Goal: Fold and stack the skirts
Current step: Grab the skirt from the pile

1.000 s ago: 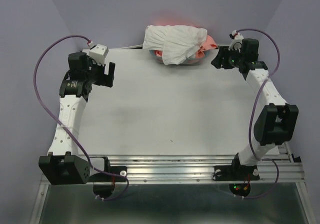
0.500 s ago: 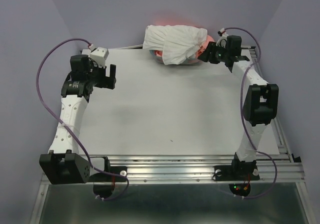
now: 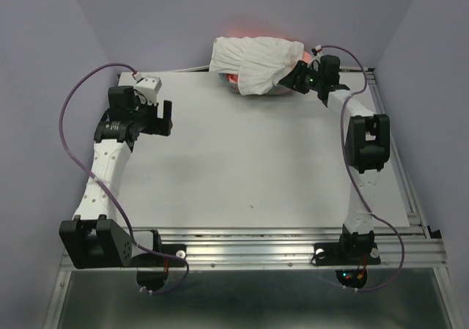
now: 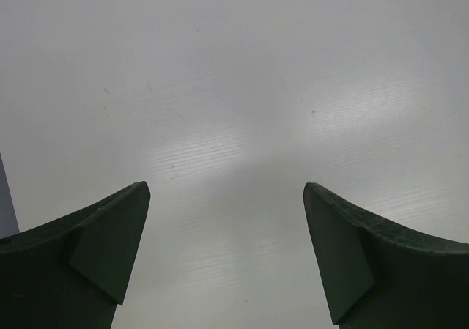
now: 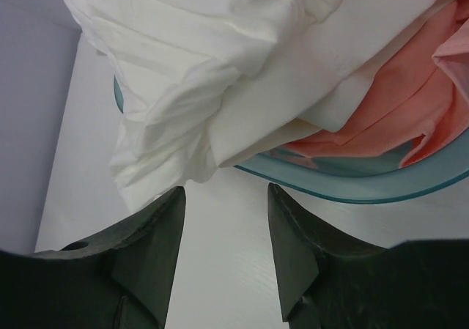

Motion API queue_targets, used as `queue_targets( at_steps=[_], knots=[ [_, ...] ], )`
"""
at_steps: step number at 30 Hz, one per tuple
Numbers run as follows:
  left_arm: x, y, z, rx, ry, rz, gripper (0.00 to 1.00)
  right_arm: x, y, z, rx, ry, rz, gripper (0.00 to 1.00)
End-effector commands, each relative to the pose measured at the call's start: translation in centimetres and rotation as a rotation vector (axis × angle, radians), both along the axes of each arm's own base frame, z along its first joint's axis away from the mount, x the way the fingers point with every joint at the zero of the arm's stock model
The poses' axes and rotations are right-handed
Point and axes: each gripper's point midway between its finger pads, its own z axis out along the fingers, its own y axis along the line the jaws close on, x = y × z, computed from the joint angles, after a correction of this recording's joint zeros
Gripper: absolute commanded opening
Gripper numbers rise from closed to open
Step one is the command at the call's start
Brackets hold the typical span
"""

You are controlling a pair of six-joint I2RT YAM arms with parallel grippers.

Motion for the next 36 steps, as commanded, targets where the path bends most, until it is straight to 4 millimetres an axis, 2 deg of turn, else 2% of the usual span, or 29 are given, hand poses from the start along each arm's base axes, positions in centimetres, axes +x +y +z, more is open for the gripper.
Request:
queue_targets(
  at_steps=[1, 14, 20, 27, 29, 30, 31, 34, 35, 36],
  knots=[
    [0.4, -0.4, 0.2, -0.020, -0.026, -0.008, 0.99, 1.8, 1.6, 4.4, 0.083, -0.125, 0.007, 0.54],
    [0.2, 0.0, -1.0, -0.004, 0.004, 0.007, 0.99, 3.1, 2.7, 1.5, 0.221, -0.060, -0.034, 0.54],
    [0.2, 0.0, -1.3, -0.002, 0.013, 0.009, 0.99, 3.2, 3.3, 0.4, 0.353, 0.016, -0.058, 0.54],
    [0.1, 0.1, -1.8, 0.000, 0.027, 0.007, 0.99, 2.6, 4.4, 4.1, 0.521, -0.086, -0.021, 0.54],
    [0.1, 0.1, -1.8, 0.003, 0.032, 0.007, 0.99, 2.9, 4.5, 5.3, 0.527, -0.120, -0.005, 0.48],
    [0.1, 0.1, -1.8, 0.003, 0.033, 0.007, 0.99, 2.9, 4.6, 5.8, 0.530, -0.136, 0.004, 0.44],
    [0.1, 0.0, -1.9, 0.003, 0.036, 0.005, 0.99, 3.0, 4.7, 6.9, 0.536, -0.160, 0.021, 0.33],
    [0.1, 0.1, -2.0, 0.003, 0.041, 0.009, 0.99, 2.8, 4.9, 9.4, 0.548, -0.209, 0.054, 0.14],
    [0.0, 0.1, -2.0, 0.004, 0.044, 0.010, 0.99, 2.5, 5.0, 11.4, 0.556, -0.242, 0.077, 0.01],
    [0.0, 0.1, -2.0, 0.004, 0.043, 0.008, 0.99, 2.2, 5.1, 12.5, 0.558, -0.260, 0.090, 0.01]
  ],
)
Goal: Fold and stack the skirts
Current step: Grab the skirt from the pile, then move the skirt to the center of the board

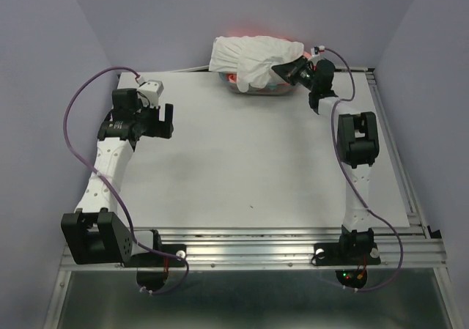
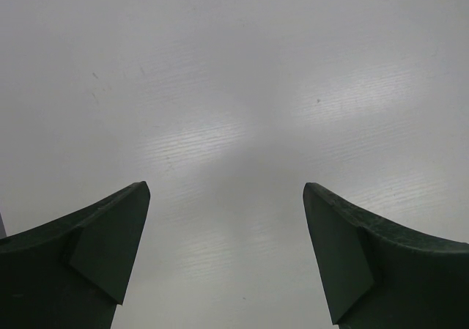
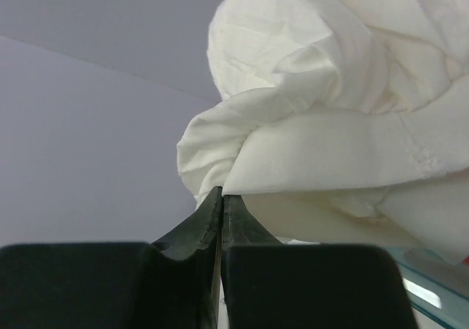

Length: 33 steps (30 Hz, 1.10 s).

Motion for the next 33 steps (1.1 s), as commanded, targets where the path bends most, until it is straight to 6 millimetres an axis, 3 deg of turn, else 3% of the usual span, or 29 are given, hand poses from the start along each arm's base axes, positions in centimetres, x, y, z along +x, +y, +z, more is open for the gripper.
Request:
queue_targets(
  at_steps=[1, 5, 6, 9, 10, 14, 21, 22, 23, 24, 27, 28, 29, 30, 33],
  knots=[
    [-0.2, 0.0, 0.3, 0.003, -0.007, 0.002, 0.99, -1.2, 1.0, 10.4, 0.045, -0.272, 0.065, 0.01],
    [-0.1, 0.2, 0.6, 0.010, -0.012, 0.009, 0.99, -4.2, 1.3, 18.6, 0.036, -0.465, 0.131, 0.01],
    [-0.2, 0.2, 0.7, 0.010, -0.008, 0.017, 0.99, -6.0, 1.5, 22.2, 0.026, -0.553, 0.170, 0.01],
    [-0.2, 0.7, 1.1, 0.016, -0.015, 0.041, 0.98, -9.5, 1.8, 27.1, -0.004, -0.688, 0.241, 0.01],
    [-0.2, 0.6, 1.4, 0.009, -0.021, 0.037, 0.99, -11.4, 1.8, 30.1, -0.010, -0.760, 0.257, 0.01],
    [-0.4, 1.3, 2.3, -0.034, -0.050, 0.043, 0.99, -16.2, 1.8, 35.0, -0.047, -0.907, 0.325, 0.01],
    [-0.4, 3.3, 5.4, -0.078, -0.110, 0.060, 0.99, -22.5, 1.5, 40.1, -0.105, -1.066, 0.372, 0.01],
    [-0.4, 3.3, 6.0, -0.081, -0.125, 0.055, 0.99, -22.8, 1.5, 40.2, -0.113, -1.052, 0.376, 0.01],
    [-0.4, 3.2, 6.8, -0.087, -0.144, 0.046, 0.99, -22.3, 1.6, 38.9, -0.130, -1.022, 0.387, 0.01],
    [-0.4, 3.1, 7.3, -0.087, -0.158, 0.037, 0.99, -23.4, 1.5, 39.1, -0.139, -1.018, 0.392, 0.01],
    [-1.0, 2.3, 8.4, -0.092, -0.191, -0.014, 0.99, -23.8, 2.9, 35.8, -0.180, -0.969, 0.438, 0.01],
    [-1.3, 2.2, 8.7, -0.073, -0.207, -0.041, 0.98, -24.3, 4.0, 32.9, -0.184, -0.878, 0.494, 0.01],
    [-1.6, 1.7, 8.7, -0.075, -0.207, -0.071, 0.98, -24.4, 4.6, 31.2, -0.224, -0.896, 0.501, 0.01],
    [-2.0, 1.5, 8.9, -0.067, -0.217, -0.097, 0.98, -24.4, 6.0, 26.9, -0.230, -0.782, 0.548, 0.01],
    [-2.9, 0.7, 8.4, -0.034, -0.229, -0.188, 0.96, -25.7, 8.2, 22.2, -0.335, -0.782, 0.558, 0.01]
  ],
)
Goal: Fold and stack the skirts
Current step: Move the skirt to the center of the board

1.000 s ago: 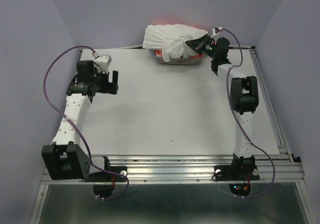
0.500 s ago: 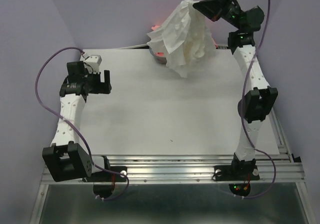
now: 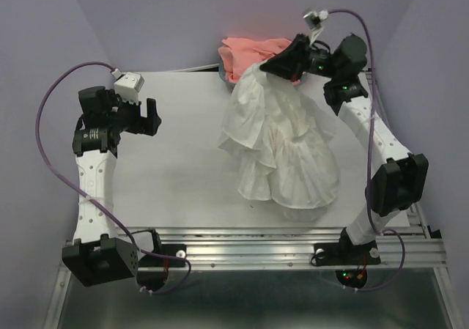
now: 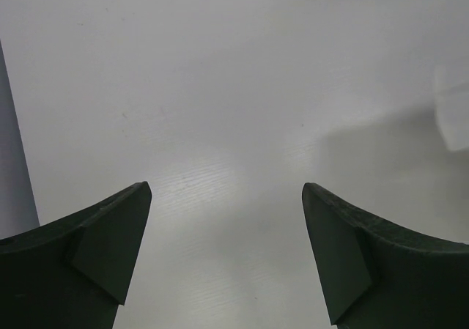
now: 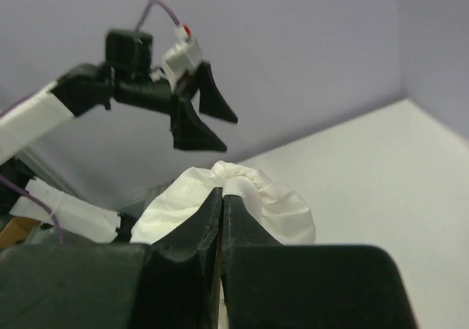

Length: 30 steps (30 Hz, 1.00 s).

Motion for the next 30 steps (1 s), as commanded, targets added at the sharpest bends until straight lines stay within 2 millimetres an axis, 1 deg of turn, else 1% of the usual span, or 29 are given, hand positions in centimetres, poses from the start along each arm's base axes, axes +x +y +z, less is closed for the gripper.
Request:
queue_targets(
  at_steps=[1, 2, 3, 4, 5, 6, 7, 8, 9, 10, 11, 12, 13, 14, 15, 16, 18, 19, 20, 21, 22, 23, 24, 25, 26, 27, 28, 29, 30],
  knots=[
    [-1.5, -1.6, 1.5, 0.056, -0.085, -0.158, 0.96, -1.1, 4.0, -10.2, -0.199, 0.080, 0.015, 0.01],
    [-2.1, -1.9, 1.1, 0.062, -0.089, -0.179, 0.96, -2.5, 5.9, -13.3, -0.240, 0.130, 0.056, 0.01],
    [-2.3, -2.1, 1.0, 0.073, -0.098, -0.206, 0.95, -2.8, 6.8, -15.7, -0.279, 0.166, 0.060, 0.01],
    [-2.8, -2.3, 0.9, 0.078, -0.106, -0.220, 0.95, -3.2, 7.8, -17.6, -0.302, 0.198, 0.076, 0.01],
    [-3.2, -2.5, 0.1, 0.076, -0.094, -0.237, 0.95, -3.5, 8.7, -19.4, -0.325, 0.224, 0.086, 0.01],
    [-3.7, -3.0, 0.0, 0.078, -0.107, -0.273, 0.94, -4.0, 10.5, -22.7, -0.367, 0.271, 0.113, 0.01],
    [-4.0, -3.2, -0.3, 0.077, -0.106, -0.288, 0.93, -4.1, 11.4, -24.2, -0.386, 0.294, 0.119, 0.01],
    [-4.5, -3.8, -1.1, 0.071, -0.102, -0.324, 0.92, -4.5, 12.7, -24.8, -0.397, 0.300, 0.135, 0.05],
    [-4.7, -3.9, -1.3, 0.070, -0.106, -0.335, 0.92, -3.9, 13.6, -27.0, -0.422, 0.346, 0.137, 0.08],
    [-5.0, -4.2, -1.3, 0.074, -0.119, -0.346, 0.92, -3.3, 13.9, -27.5, -0.426, 0.369, 0.132, 0.16],
    [-5.0, -4.3, -1.9, 0.079, -0.117, -0.349, 0.92, -2.3, 14.5, -26.7, -0.417, 0.378, 0.118, 0.47],
    [-5.0, -4.4, -2.2, 0.084, -0.117, -0.353, 0.92, -1.4, 14.9, -26.4, -0.413, 0.356, 0.112, 0.58],
    [-5.1, -4.9, -2.8, 0.089, -0.108, -0.374, 0.92, -0.8, 15.1, -28.0, -0.451, 0.391, 0.103, 0.65],
    [-4.9, -4.7, -2.9, 0.096, -0.107, -0.369, 0.92, -0.3, 15.1, -28.0, -0.474, 0.394, 0.089, 0.65],
    [-4.5, -5.1, -3.2, 0.110, -0.109, -0.376, 0.91, 0.2, 14.7, -28.6, -0.522, 0.401, 0.046, 0.67],
    [-4.2, -5.3, -3.6, 0.107, -0.099, -0.375, 0.90, 1.3, 14.4, -27.3, -0.519, 0.378, 0.011, 0.68],
    [-3.3, -5.7, -3.8, 0.123, -0.113, -0.374, 0.89, 2.4, 12.7, -26.7, -0.530, 0.390, -0.047, 0.67],
    [-2.9, -5.8, -4.0, 0.126, -0.114, -0.372, 0.88, 2.8, 11.5, -26.6, -0.540, 0.412, -0.079, 0.67],
    [-2.5, -6.0, -4.5, 0.124, -0.101, -0.373, 0.88, 4.0, 9.2, -26.9, -0.540, 0.437, -0.125, 0.66],
    [-2.0, -6.5, -4.6, 0.139, -0.107, -0.384, 0.86, 4.0, 7.7, -25.8, -0.538, 0.421, -0.151, 0.62],
    [-1.2, -6.2, -5.3, 0.156, -0.087, -0.375, 0.84, 4.2, 5.4, -25.6, -0.546, 0.422, -0.197, 0.56],
    [-1.1, -7.4, -5.7, 0.164, -0.080, -0.414, 0.82, 4.0, 4.5, -25.8, -0.570, 0.393, -0.208, 0.54],
    [-0.8, -7.7, -6.1, 0.170, -0.068, -0.426, 0.81, 3.5, 4.0, -26.3, -0.591, 0.392, -0.213, 0.52],
    [-0.2, -8.3, -7.1, 0.170, -0.035, -0.448, 0.80, 2.8, 3.3, -27.1, -0.626, 0.414, -0.226, 0.48],
    [0.5, -8.4, -6.8, 0.181, -0.038, -0.448, 0.78, 1.8, 2.8, -28.4, -0.653, 0.450, -0.221, 0.48],
    [1.1, -8.5, -6.9, 0.185, -0.030, -0.449, 0.77, 1.2, 2.7, -28.9, -0.661, 0.473, -0.211, 0.47],
    [1.9, -8.8, -8.1, 0.184, 0.011, -0.456, 0.77, 0.3, 2.6, -29.2, -0.663, 0.503, -0.187, 0.46],
    [2.6, -8.8, -8.4, 0.188, 0.023, -0.451, 0.77, -0.2, 2.6, -29.6, -0.665, 0.523, -0.174, 0.45],
    [3.7, -8.7, -7.6, 0.201, 0.012, -0.436, 0.78, -0.9, 2.7, -30.6, -0.664, 0.560, -0.154, 0.45]
  ],
)
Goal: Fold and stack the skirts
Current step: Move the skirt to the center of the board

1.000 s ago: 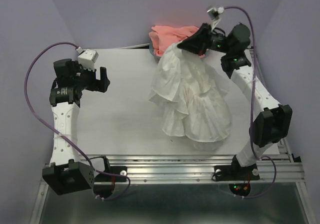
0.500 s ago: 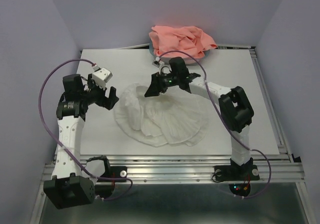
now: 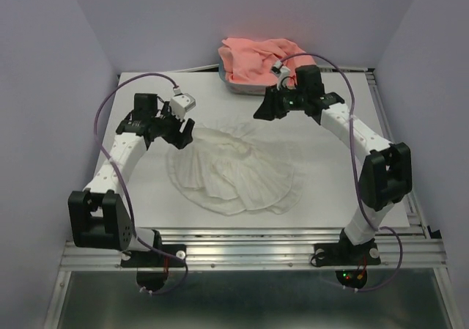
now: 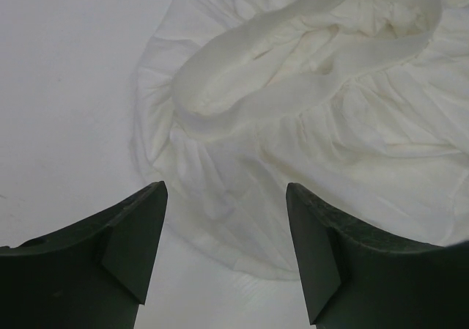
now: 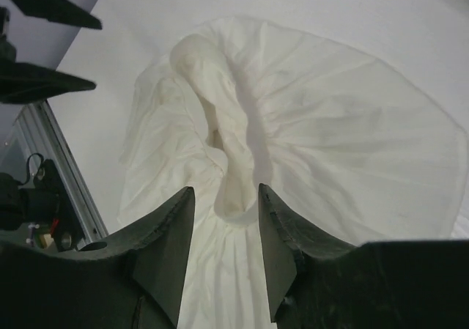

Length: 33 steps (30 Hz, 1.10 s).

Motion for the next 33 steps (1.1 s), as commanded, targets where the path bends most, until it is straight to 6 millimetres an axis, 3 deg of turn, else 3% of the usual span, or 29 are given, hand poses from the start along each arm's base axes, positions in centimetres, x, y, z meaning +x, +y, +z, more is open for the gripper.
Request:
queue_targets(
  at_steps=[1, 2, 4, 5, 7, 8, 10, 15, 23, 28, 33],
  knots=[
    [4.6, 0.2, 1.0, 0.048, -0.042, 0.022, 0.79, -3.9, 0.8, -3.9, -0.044, 0.123, 0.073, 0.45],
    [5.8, 0.2, 1.8, 0.053, -0.055, 0.027, 0.80, -4.0, 0.7, -4.4, -0.046, 0.124, 0.076, 0.46],
    [6.4, 0.4, -0.4, 0.093, 0.018, 0.000, 0.82, -4.3, 1.2, -5.4, -0.085, 0.080, 0.111, 0.48],
    [7.1, 0.1, 0.3, 0.096, 0.007, -0.026, 0.85, -4.4, 1.3, -5.9, -0.109, 0.058, 0.120, 0.52],
    [6.9, 0.0, -1.6, 0.131, 0.069, -0.103, 0.89, -4.3, 1.6, -7.3, -0.208, -0.040, 0.149, 0.54],
    [7.3, -0.4, -1.0, 0.124, 0.061, -0.133, 0.90, -4.4, 1.6, -7.8, -0.237, -0.059, 0.155, 0.57],
    [6.9, -0.5, -2.4, 0.117, 0.134, -0.170, 0.93, -4.2, 1.4, -8.8, -0.288, -0.091, 0.161, 0.59],
    [7.6, -0.6, -1.7, 0.062, 0.145, -0.196, 0.96, -4.7, 1.7, -10.8, -0.335, -0.081, 0.205, 0.62],
    [7.3, -0.2, -2.6, 0.092, 0.154, -0.232, 0.98, -5.8, 2.8, -13.4, -0.416, -0.094, 0.274, 0.63],
    [7.6, 0.1, -3.6, 0.124, 0.155, -0.256, 0.99, -5.8, 3.7, -13.6, -0.419, -0.120, 0.305, 0.56],
    [8.0, -0.1, -4.1, 0.137, 0.126, -0.315, 0.99, -6.2, 4.5, -13.0, -0.419, -0.156, 0.332, 0.38]
  ],
)
